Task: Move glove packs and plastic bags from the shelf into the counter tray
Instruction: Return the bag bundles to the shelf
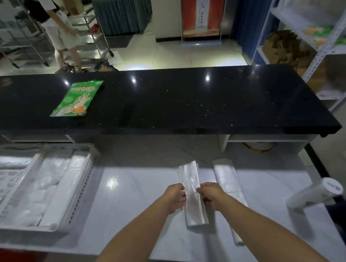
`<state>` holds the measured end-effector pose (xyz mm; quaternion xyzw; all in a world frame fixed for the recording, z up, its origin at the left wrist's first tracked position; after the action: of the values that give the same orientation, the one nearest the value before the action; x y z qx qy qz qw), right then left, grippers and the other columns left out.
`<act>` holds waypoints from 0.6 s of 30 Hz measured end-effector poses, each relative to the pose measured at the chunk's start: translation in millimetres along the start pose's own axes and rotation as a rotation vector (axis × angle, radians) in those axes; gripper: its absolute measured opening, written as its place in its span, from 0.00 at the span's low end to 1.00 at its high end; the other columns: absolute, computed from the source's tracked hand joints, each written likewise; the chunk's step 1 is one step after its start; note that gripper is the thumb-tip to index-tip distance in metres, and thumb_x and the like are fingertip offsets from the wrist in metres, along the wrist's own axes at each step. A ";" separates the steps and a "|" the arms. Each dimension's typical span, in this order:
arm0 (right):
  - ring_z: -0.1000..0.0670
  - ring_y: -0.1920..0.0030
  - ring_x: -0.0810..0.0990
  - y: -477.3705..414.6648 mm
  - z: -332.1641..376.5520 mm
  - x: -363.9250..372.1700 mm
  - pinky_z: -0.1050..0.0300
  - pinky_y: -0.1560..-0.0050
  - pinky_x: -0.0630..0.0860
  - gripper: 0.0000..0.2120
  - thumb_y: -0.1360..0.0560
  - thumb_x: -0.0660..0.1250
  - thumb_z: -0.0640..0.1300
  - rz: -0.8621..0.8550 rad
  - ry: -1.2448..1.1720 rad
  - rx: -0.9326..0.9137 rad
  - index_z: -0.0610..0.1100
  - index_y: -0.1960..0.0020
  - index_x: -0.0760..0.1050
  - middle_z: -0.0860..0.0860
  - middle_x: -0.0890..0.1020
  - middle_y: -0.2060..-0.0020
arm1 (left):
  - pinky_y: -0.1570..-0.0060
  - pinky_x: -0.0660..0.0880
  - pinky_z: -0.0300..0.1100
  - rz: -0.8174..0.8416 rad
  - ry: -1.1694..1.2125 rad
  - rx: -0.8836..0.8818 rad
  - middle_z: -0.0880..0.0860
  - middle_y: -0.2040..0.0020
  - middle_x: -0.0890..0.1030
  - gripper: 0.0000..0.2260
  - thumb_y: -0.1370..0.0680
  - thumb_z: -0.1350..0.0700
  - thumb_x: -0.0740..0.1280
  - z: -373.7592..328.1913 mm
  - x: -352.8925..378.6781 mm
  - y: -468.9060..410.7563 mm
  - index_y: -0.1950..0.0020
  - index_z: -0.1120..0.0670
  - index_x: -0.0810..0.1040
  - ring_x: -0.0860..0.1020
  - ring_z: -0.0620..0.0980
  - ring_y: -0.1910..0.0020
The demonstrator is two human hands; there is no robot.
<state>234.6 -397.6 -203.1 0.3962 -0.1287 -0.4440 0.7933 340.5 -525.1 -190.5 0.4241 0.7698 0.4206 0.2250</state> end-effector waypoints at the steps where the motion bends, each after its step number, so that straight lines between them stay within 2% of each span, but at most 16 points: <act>1: 0.49 0.73 0.68 0.4 2.5 -5.4 0.59 0.71 0.65 0.15 0.29 0.67 0.32 -0.007 0.018 -0.010 0.44 0.71 0.70 0.48 0.70 0.76 | 0.52 0.75 0.44 0.013 -0.011 -0.006 0.55 0.53 0.79 0.10 0.20 0.55 0.59 -0.4 5.1 -1.2 0.45 0.59 0.76 0.77 0.53 0.57; 3: 0.47 0.71 0.70 3.5 7.8 -22.0 0.57 0.68 0.66 0.12 0.32 0.67 0.33 -0.032 0.027 -0.030 0.44 0.71 0.71 0.46 0.71 0.73 | 0.49 0.77 0.46 0.037 -0.024 -0.002 0.56 0.50 0.81 0.11 0.20 0.55 0.59 -5.4 18.3 0.1 0.44 0.59 0.77 0.80 0.54 0.53; 6: 0.43 0.65 0.77 -3.2 6.4 -58.3 0.52 0.64 0.73 0.04 0.34 0.67 0.34 -0.084 -0.032 -0.033 0.41 0.66 0.78 0.41 0.77 0.67 | 0.46 0.78 0.47 0.076 -0.003 0.009 0.58 0.51 0.82 0.11 0.20 0.58 0.58 -15.3 43.3 1.5 0.46 0.61 0.77 0.81 0.55 0.53; 10: 0.42 0.61 0.75 -1.3 1.2 -106.7 0.51 0.60 0.72 0.05 0.32 0.66 0.31 -0.118 -0.148 -0.010 0.40 0.61 0.77 0.41 0.75 0.63 | 0.56 0.77 0.44 0.134 -0.009 0.028 0.56 0.54 0.81 0.10 0.19 0.57 0.58 -25.0 83.0 6.2 0.48 0.60 0.76 0.80 0.53 0.57; 13: 0.40 0.60 0.79 -3.1 -7.5 -133.7 0.49 0.59 0.77 0.07 0.30 0.65 0.30 -0.142 -0.175 -0.010 0.34 0.54 0.79 0.39 0.79 0.61 | 0.62 0.76 0.42 0.141 -0.020 0.038 0.53 0.58 0.79 0.06 0.20 0.58 0.58 -24.6 108.3 3.5 0.51 0.57 0.74 0.78 0.50 0.64; 15: 0.39 0.59 0.82 -4.7 -11.8 -148.8 0.49 0.60 0.80 0.08 0.30 0.65 0.30 -0.177 -0.155 -0.020 0.32 0.54 0.80 0.37 0.82 0.60 | 0.65 0.71 0.41 0.143 -0.028 0.049 0.52 0.61 0.75 0.04 0.23 0.60 0.57 -22.2 121.1 -0.2 0.54 0.55 0.71 0.74 0.49 0.68; 18: 0.44 0.64 0.77 -11.1 -15.1 -169.1 0.50 0.64 0.75 0.06 0.35 0.65 0.35 -0.246 0.080 -0.061 0.35 0.62 0.80 0.38 0.80 0.65 | 0.67 0.56 0.42 0.077 -0.075 0.082 0.52 0.69 0.66 0.08 0.26 0.64 0.54 -15.3 125.6 -6.0 0.63 0.52 0.63 0.62 0.49 0.72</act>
<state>139.5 -256.7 -196.3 0.4018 -0.0338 -0.5257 0.7490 259.3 -428.0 -185.9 0.4779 0.7604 0.3808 0.2199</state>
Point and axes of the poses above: each hand's wrist, its own y-axis away from the middle knuckle, its own x-axis out of the palm, z = x × y, the point moved 9 cm from there along -y, towards the middle knuckle
